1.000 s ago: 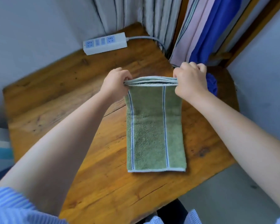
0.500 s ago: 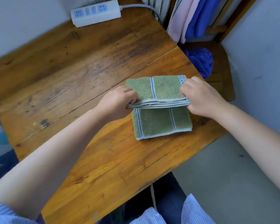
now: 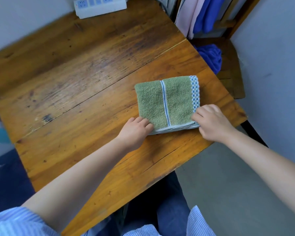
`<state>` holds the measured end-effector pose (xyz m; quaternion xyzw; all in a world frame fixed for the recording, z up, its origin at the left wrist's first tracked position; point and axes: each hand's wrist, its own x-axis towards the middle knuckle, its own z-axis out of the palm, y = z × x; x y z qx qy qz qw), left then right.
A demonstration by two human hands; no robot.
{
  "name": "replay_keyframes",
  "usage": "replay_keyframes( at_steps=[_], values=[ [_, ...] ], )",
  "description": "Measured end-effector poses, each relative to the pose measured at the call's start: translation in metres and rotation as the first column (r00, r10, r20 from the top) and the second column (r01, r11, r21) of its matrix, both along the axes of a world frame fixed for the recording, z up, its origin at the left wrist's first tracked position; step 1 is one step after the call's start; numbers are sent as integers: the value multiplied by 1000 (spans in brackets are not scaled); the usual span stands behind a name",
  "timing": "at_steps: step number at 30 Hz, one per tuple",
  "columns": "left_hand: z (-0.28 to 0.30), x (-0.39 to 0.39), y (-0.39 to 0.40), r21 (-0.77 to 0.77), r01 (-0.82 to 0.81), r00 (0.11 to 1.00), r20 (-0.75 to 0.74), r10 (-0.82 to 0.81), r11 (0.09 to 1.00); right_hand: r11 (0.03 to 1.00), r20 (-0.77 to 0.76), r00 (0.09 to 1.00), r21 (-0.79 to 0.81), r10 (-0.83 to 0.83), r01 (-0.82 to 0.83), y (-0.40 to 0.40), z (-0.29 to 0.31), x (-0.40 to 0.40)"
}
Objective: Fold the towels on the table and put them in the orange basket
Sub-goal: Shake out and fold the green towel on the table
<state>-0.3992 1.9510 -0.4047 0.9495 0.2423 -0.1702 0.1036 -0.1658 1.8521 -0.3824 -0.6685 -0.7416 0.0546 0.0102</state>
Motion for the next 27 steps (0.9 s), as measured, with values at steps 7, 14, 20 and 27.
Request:
replay_keyframes(
  at_steps=[7, 14, 20, 27],
  values=[
    [25, 3, 5, -63, -103, 917, 380, 119, 993, 984, -59, 987, 91, -149, 154, 9, 11, -1],
    [23, 69, 29, -106, -545, 674, 535, 509, 832, 954, -158, 947, 67, -280, 293, 91, 0, -28],
    [-29, 74, 24, -79, -634, 739, 229, 633, 769, 968, -32, 984, -186, -175, 166, 100, -38, -19],
    [-31, 76, 23, -51, -629, 742, 257, 619, 776, 970, -27, 994, -219, -110, 101, 103, -49, 6]
  ],
)
